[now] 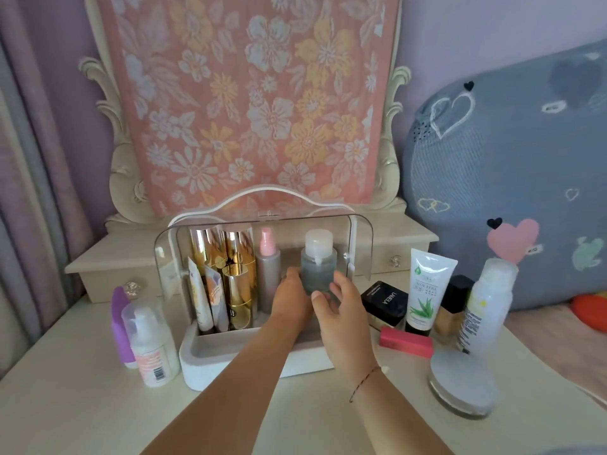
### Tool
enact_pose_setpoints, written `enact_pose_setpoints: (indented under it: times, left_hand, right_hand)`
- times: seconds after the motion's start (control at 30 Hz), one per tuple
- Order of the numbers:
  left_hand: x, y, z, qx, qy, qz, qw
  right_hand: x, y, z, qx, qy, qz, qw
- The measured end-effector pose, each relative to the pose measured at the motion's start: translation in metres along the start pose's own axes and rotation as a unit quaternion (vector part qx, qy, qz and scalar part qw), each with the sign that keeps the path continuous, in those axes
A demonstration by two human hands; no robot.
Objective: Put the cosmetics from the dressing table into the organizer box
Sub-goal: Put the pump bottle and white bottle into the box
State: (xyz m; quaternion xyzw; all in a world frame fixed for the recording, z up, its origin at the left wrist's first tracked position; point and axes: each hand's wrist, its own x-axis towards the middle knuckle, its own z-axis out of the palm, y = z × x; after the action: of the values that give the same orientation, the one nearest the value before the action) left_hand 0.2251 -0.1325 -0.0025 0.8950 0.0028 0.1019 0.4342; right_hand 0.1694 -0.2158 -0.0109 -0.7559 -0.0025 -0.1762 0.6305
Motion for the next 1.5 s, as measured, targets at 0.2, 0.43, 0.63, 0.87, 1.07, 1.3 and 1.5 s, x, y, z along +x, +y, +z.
enact_pose_setpoints:
  times: [0.2,0.43,0.63,0.87,1.07,1.3,1.5]
  left_hand:
    - [-0.005,0.000,-0.004,-0.028,-0.027,-0.036,0.999]
    - [-0.045,0.002,-0.031,-0.026,0.007,0.001,1.000]
    - [-0.101,-0.017,-0.038,0.011,0.046,0.063,0.997]
    - [-0.110,-0.032,-0.032,0.098,0.109,0.173,0.974]
    - [-0.111,-0.035,-0.028,0.096,0.123,0.177,0.972]
    - [-0.111,-0.039,-0.029,0.116,0.123,0.192,0.967]
    - [-0.109,-0.054,-0.048,0.137,0.125,0.196,0.963]
  right_hand:
    - [-0.014,-0.006,-0.009,0.015,-0.014,-0.001,1.000]
    - [-0.056,-0.014,-0.056,0.037,0.050,-0.078,0.995]
    - [-0.058,-0.005,-0.127,-0.045,0.273,-0.120,0.953]
    - [-0.016,0.026,-0.167,-0.123,0.312,-0.044,0.941]
    - [-0.009,0.029,-0.174,-0.092,0.254,0.013,0.963]
    - [-0.066,-0.028,-0.141,-0.045,0.220,-0.138,0.965]
    - [-0.061,-0.048,-0.051,0.013,0.022,-0.180,0.983]
